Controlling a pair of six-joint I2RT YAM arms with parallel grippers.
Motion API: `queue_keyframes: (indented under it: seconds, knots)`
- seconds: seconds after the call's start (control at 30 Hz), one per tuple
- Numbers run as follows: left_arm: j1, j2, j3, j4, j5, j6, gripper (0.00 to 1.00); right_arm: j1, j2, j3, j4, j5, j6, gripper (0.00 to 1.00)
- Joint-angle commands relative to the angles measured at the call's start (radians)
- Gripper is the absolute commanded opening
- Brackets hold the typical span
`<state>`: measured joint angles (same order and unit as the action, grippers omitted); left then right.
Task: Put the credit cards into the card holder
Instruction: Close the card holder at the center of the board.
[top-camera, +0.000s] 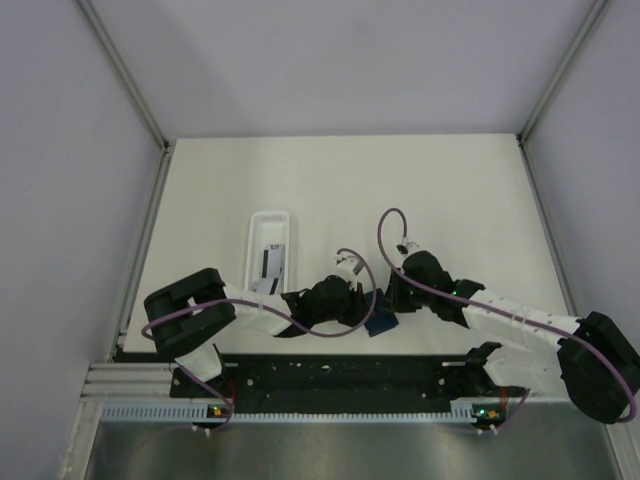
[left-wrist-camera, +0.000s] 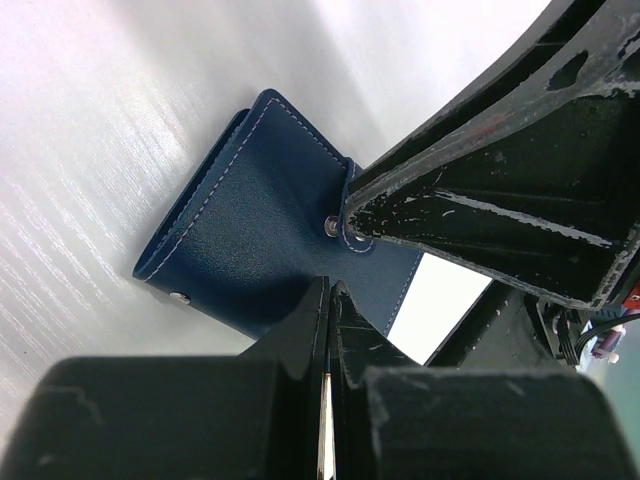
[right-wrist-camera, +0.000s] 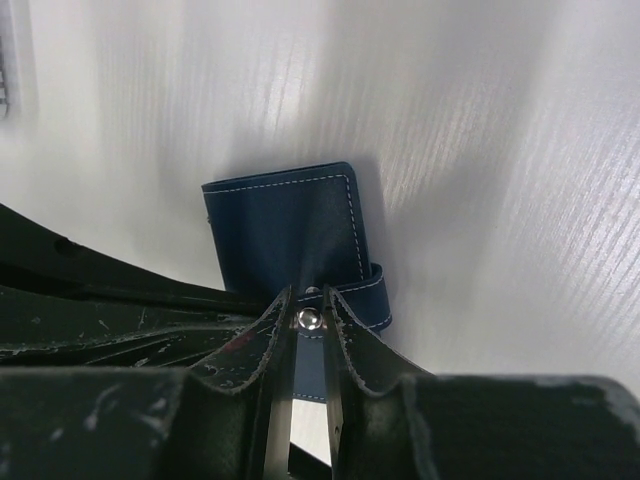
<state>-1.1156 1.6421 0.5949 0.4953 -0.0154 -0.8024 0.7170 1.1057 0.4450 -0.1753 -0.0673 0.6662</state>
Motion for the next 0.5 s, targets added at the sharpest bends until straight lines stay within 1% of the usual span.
queue_keyframes:
  seconds: [0.0,0.2,0.47]
  knots:
    - [-0.004,0.009,-0.015,0.020,0.002,0.000,0.00,-0.008,0.011,-0.006,0.056,-0.017,0.007,0.16]
    - [-0.003,0.012,-0.017,0.026,0.003,-0.004,0.00,-0.008,0.032,-0.009,0.069,-0.028,0.007,0.15]
    - [-0.003,0.007,-0.023,0.029,0.002,-0.004,0.00,-0.008,0.063,-0.014,0.092,-0.054,0.009,0.10]
